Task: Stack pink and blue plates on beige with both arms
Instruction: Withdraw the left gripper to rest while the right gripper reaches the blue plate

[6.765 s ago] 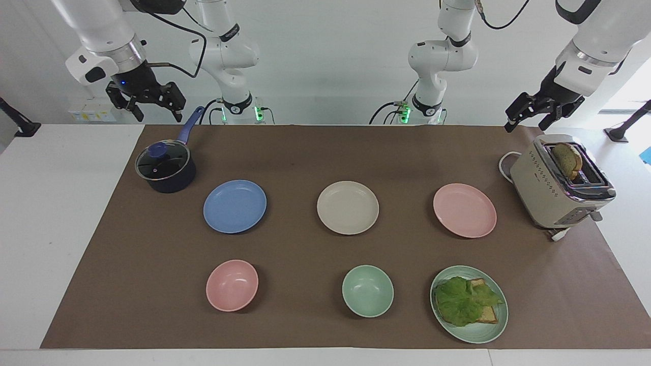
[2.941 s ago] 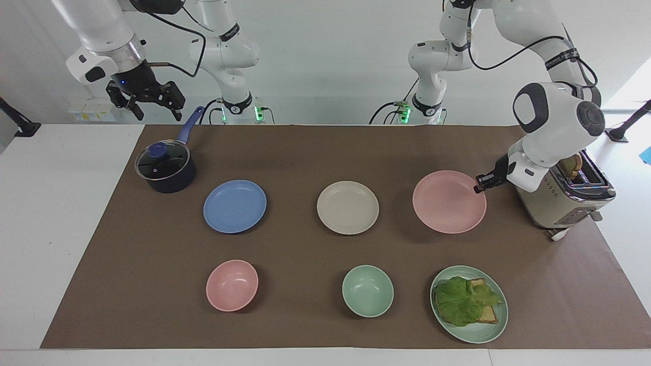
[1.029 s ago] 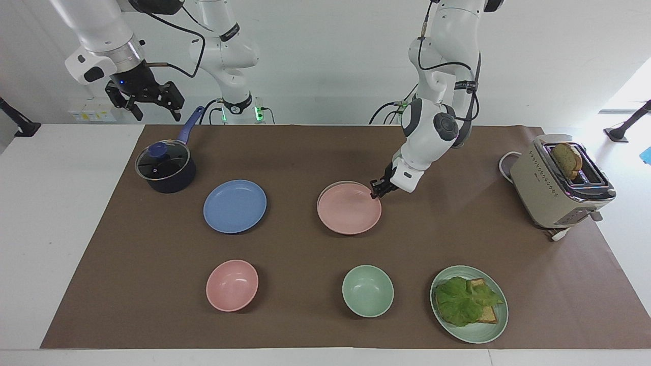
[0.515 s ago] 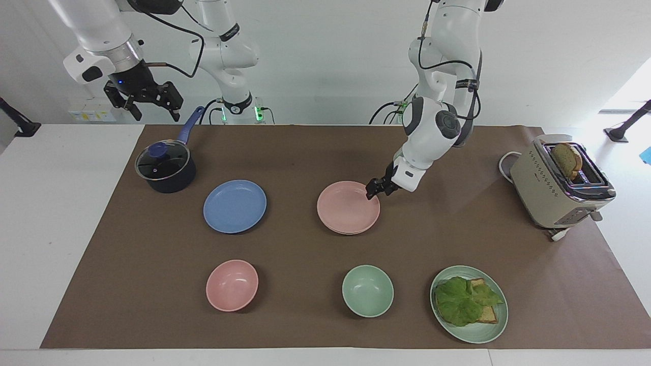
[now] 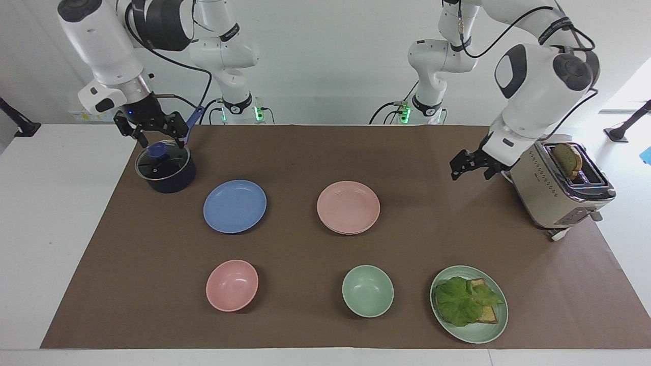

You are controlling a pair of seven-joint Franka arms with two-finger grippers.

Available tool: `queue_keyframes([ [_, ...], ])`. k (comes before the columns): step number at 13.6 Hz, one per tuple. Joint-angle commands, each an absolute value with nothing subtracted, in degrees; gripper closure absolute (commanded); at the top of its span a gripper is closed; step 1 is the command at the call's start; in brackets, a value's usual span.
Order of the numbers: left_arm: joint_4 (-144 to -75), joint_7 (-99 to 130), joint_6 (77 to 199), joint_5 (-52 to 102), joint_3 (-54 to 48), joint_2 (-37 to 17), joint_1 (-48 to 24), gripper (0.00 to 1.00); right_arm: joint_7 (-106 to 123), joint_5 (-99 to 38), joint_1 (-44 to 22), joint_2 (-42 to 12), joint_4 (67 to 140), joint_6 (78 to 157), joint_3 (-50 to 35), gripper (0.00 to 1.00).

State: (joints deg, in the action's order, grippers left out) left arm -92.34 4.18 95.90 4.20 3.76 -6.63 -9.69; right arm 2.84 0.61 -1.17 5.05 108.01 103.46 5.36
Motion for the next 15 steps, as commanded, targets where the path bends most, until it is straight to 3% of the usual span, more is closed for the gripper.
queue_keyframes([
  [1, -89.74, 0.71, 92.73, -0.26, 3.34, -5.2, -8.18, 0.0, 7.46, 0.53, -0.88, 1.42, 112.23, 110.19, 5.19, 0.0],
  [5, -89.47, 0.62, 89.74, -0.26, 3.34, -0.54, -6.68, 0.0, 9.14, 0.35, -0.97, -2.28, 119.08, 120.31, 5.1, 0.0],
  [9, -90.17, 0.88, 89.82, -0.09, 3.34, -0.09, -6.59, 0.0, 14.5, -2.28, -0.88, -7.02, 122.08, 125.24, 5.1, 0.0],
  [12, -90.09, 1.14, 90.09, 0.09, 3.34, -0.18, -6.59, 0.0, 14.85, -2.46, -0.97, -7.65, 125.24, 128.84, 5.1, 0.0],
  [13, -90.09, 1.14, 90.09, 0.09, 3.34, -0.18, -6.59, 0.0, 15.11, -2.46, -0.97, -7.99, 125.77, 129.37, 5.01, 0.05],
  [15, -90.09, 1.14, 90.09, 0.09, 3.34, -0.18, -6.5, 0.0, 15.21, -2.46, -0.88, -8.7, 125.95, 129.99, 5.01, 0.33],
])
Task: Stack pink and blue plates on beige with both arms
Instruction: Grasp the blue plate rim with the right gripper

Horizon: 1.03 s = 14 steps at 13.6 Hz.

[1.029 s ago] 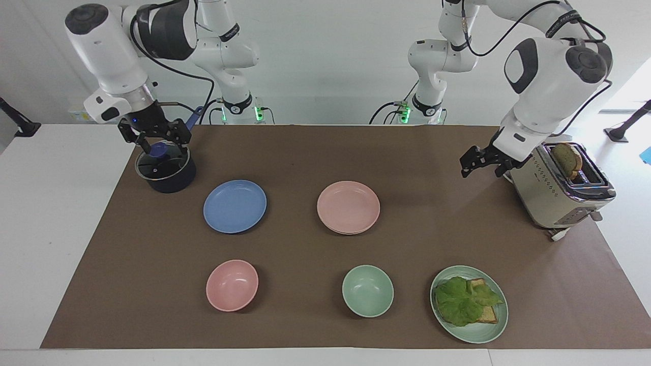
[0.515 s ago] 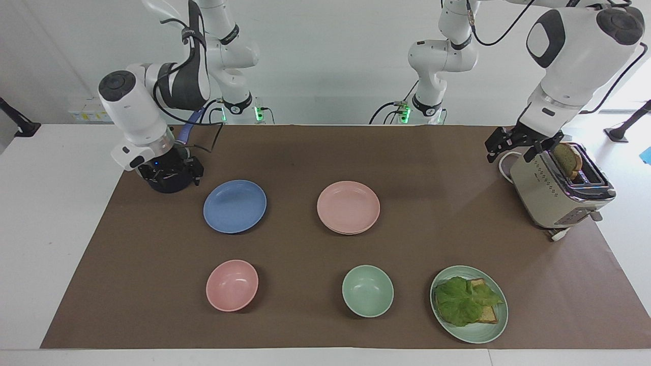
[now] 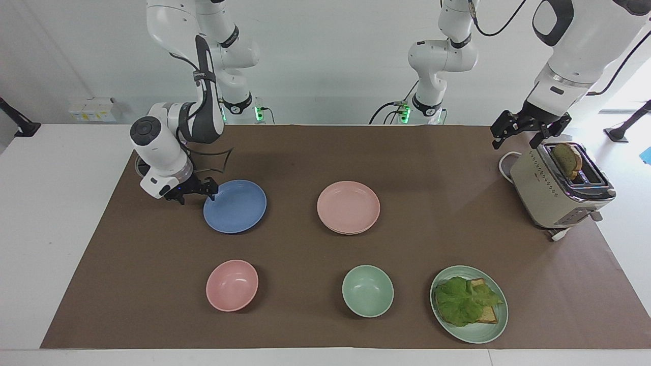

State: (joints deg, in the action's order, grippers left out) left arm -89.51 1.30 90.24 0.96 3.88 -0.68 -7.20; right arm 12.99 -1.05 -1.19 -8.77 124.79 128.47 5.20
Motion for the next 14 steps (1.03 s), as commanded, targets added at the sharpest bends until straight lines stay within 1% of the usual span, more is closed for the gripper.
queue_keyframes([
  [1, -90.09, 1.14, 90.09, 0.09, 3.25, -0.18, -6.5, 0.0, 15.12, -2.81, -0.88, -8.79, 125.95, 129.99, 5.1, 0.39],
  [2, -90.09, 1.14, 90.09, 0.09, 3.25, -0.18, -6.5, 0.0, 15.03, -4.2, -0.97, -8.79, 125.95, 129.9, 5.1, 0.5],
  [3, -90.09, 1.14, 90.09, 0.09, 3.25, -0.18, -6.5, 0.0, 15.03, -5.52, -0.97, -8.96, 125.95, 129.9, 5.1, 0.64],
  [4, -90.09, 1.14, 90.09, 0.09, 3.25, -0.18, -6.5, 0.0, 15.03, -5.97, -0.97, -9.31, 125.95, 129.99, 5.1, 0.8],
  [5, -90.09, 1.14, 90.09, 0.09, 3.25, -0.18, -6.5, 0.0, 14.77, -5.98, -0.97, -9.32, 125.77, 129.99, 5.1, 1.0],
  [9, -90.09, 1.14, 90.09, 0.09, 3.34, -0.18, -6.59, 0.0, 15.29, -5.98, -0.79, -9.58, 123.58, 128.33, 5.1, 1.0],
  [11, -90.09, 1.14, 90.09, 0.09, 3.25, -0.18, -6.5, 0.0, 15.47, -5.98, -0.88, -7.31, 120.95, 123.95, 5.19, 1.0],
  [14, -90.09, 1.14, 90.09, 0.09, 3.34, -0.18, -6.59, 0.0, 14.77, -5.98, -0.88, -4.4, 114.02, 115.61, 4.84, 1.0],
])
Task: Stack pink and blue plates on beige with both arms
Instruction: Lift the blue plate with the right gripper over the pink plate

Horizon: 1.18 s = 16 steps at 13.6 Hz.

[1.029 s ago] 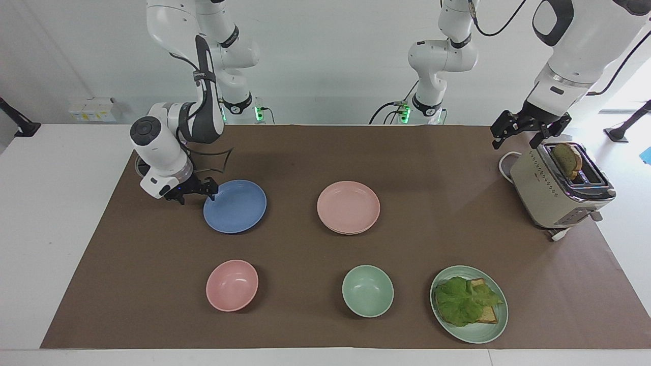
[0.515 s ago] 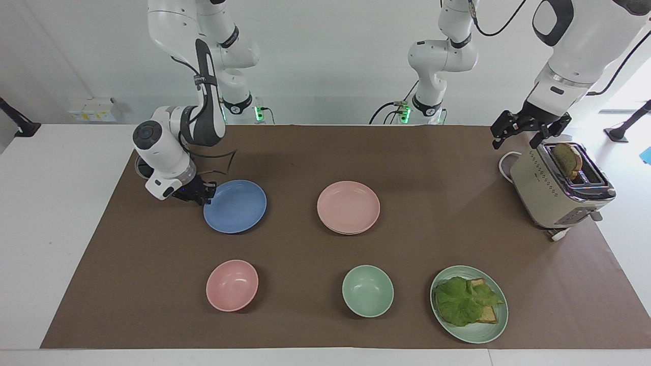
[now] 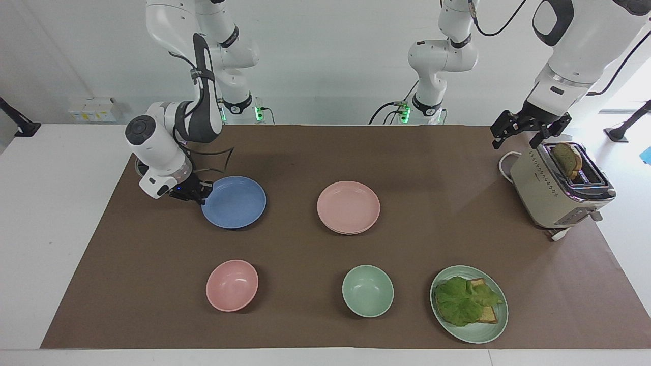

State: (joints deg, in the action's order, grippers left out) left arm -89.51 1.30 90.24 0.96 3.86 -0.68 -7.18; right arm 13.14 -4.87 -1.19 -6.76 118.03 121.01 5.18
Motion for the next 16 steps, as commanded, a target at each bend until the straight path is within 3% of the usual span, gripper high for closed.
queue_keyframes([
  [1, -90.09, 1.14, 90.09, 0.09, 3.25, -0.18, -6.5, 0.0, 14.5, -6.06, -0.97, -4.48, 111.38, 112.88, 4.57, 1.0],
  [5, -90.09, 1.14, 90.09, 0.09, 3.25, -0.18, -6.5, 0.0, 4.43, -7.73, -6.92, -4.66, 109.07, 112.23, 3.6, 1.0],
  [12, -90.09, 1.14, 90.09, 0.09, 3.25, -0.18, -6.5, 0.0, -20.62, -8.88, -23.79, -8.34, 109.33, 122.94, 3.34, 1.0],
  [16, -90.09, 1.14, 90.09, 0.09, 3.25, -0.18, -6.5, 0.0, -32.24, -8.96, -29.7, -11.24, 109.25, 126.65, 3.16, 1.0],
])
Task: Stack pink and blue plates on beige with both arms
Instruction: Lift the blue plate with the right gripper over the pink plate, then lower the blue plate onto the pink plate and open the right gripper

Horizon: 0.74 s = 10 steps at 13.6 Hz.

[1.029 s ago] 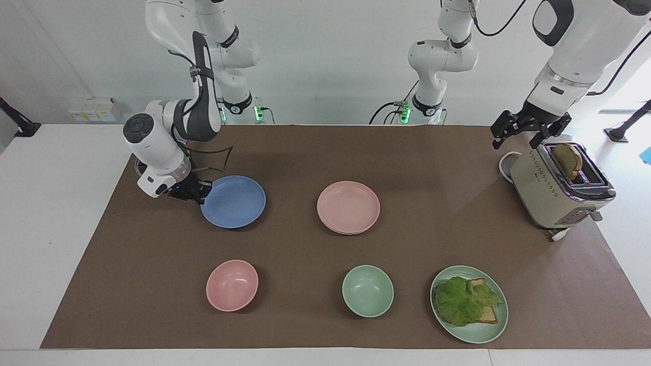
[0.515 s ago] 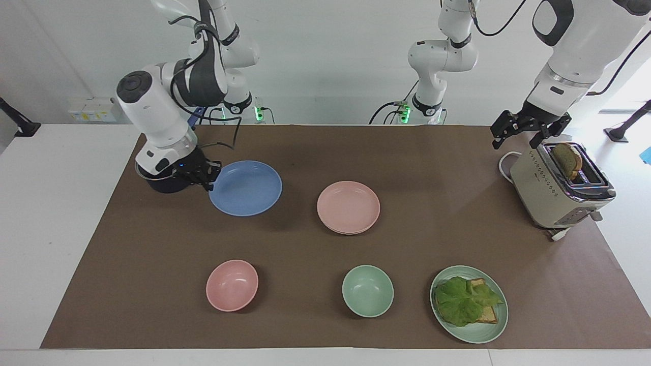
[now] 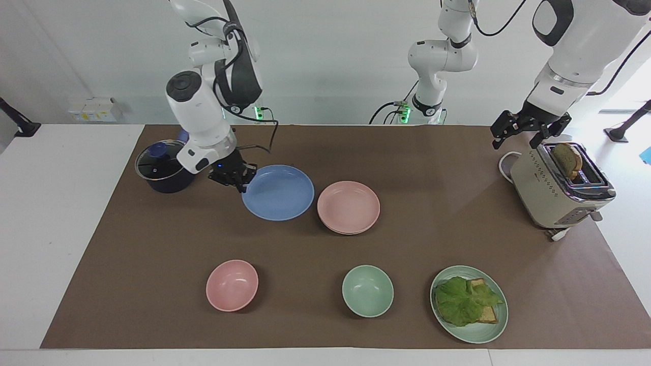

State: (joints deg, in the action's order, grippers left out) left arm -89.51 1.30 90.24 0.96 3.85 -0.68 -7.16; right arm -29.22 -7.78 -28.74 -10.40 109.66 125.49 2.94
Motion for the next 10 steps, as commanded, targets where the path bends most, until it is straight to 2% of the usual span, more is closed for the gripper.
queue_keyframes([
  [1, -90.09, 1.14, 90.09, 0.09, 3.34, -0.18, -6.5, 0.0, -33.56, -10.62, -30.49, -11.86, 109.25, 127.43, 2.73, 1.0],
  [3, -90.09, 1.14, 90.09, 0.09, 3.25, -0.18, -6.5, 0.0, -33.66, -15.72, -30.76, -12.91, 109.34, 128.93, 2.64, 1.0],
  [6, -90.09, 1.14, 90.09, 0.09, 3.34, -0.18, -6.5, 0.0, -33.84, -15.82, -31.28, -15.81, 109.34, 132.09, 1.67, 1.0],
  [10, -90.09, 1.14, 90.09, 0.09, 3.25, -0.18, -6.5, 0.0, -32.78, -15.73, -31.11, -16.61, 109.6, 132.36, 1.76, 1.0],
])
